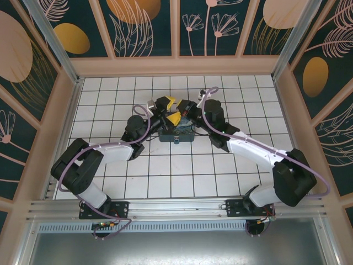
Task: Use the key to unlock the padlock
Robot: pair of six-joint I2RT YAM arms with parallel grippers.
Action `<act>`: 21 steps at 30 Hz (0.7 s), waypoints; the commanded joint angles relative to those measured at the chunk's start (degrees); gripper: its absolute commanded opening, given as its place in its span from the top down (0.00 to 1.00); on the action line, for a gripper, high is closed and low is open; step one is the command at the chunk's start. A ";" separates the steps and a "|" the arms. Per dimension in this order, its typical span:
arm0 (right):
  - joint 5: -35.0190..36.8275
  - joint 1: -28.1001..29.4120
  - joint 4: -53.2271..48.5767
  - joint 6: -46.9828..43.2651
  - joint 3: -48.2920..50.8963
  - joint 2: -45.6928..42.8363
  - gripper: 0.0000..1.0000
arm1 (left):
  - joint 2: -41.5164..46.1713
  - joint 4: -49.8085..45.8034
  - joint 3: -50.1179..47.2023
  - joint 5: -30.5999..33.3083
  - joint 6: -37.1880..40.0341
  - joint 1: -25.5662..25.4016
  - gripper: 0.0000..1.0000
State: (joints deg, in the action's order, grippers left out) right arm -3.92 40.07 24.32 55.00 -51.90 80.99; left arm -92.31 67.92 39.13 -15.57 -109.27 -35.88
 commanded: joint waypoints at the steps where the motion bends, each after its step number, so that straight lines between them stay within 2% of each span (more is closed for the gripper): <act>1: 0.49 0.79 3.39 1.06 -2.42 1.15 1.00 | -0.66 5.24 1.47 1.29 -1.90 -0.37 0.15; 21: 0.15 1.87 3.69 1.36 -4.55 1.92 1.00 | -2.43 7.03 -0.11 1.10 -2.35 -0.35 0.08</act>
State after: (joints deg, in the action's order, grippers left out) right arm -3.95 41.36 25.58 55.92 -55.20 82.78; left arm -94.17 71.33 39.00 -14.85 -111.31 -35.97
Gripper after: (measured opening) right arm 0.050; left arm 0.915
